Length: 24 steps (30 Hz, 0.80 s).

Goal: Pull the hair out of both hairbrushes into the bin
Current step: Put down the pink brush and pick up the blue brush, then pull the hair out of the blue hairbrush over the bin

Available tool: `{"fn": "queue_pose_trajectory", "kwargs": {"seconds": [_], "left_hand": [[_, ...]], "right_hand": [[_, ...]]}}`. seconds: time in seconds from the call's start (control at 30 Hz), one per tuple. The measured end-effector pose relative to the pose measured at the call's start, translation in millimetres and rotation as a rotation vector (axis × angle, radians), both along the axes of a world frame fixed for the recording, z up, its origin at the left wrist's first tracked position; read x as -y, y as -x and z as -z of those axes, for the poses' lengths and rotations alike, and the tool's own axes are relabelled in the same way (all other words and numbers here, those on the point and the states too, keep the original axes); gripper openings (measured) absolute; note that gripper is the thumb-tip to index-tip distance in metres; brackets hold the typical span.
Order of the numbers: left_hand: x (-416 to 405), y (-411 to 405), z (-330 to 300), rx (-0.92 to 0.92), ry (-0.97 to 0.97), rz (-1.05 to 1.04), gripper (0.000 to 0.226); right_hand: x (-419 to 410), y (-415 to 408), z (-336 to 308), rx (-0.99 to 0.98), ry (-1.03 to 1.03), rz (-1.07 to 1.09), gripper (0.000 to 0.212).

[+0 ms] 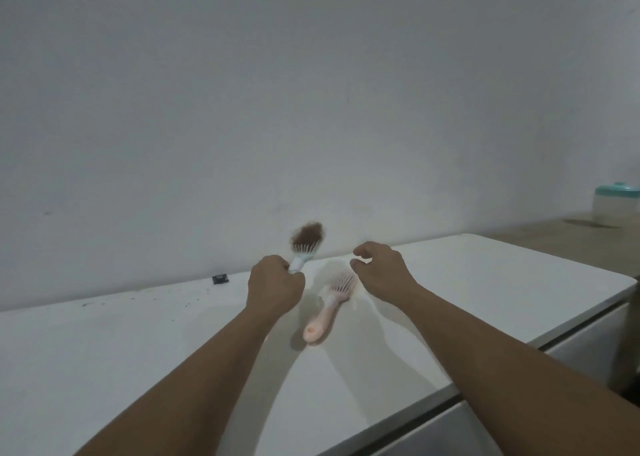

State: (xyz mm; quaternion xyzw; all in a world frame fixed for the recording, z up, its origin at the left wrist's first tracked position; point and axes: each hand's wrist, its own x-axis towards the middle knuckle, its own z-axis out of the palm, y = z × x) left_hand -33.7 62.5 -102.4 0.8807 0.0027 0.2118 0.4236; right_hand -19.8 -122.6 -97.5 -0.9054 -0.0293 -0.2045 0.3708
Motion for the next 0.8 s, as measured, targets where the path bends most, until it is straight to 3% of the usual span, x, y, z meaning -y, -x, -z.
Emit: {"fn": "queue_pose_trajectory", "kwargs": {"seconds": [0.13, 0.43, 0.8], "left_hand": [[20, 22, -20, 0.073, 0.050, 0.081, 0.012], [87, 81, -21, 0.230, -0.052, 0.212, 0.020], [168, 158, 38, 0.164, -0.082, 0.427, 0.020]], "right_hand": [[11, 19, -30, 0.005, -0.227, -0.003, 0.034], [60, 86, -54, -0.117, -0.917, -0.066, 0.038], [141, 177, 1, -0.148, -0.994, 0.181, 0.007]]}}
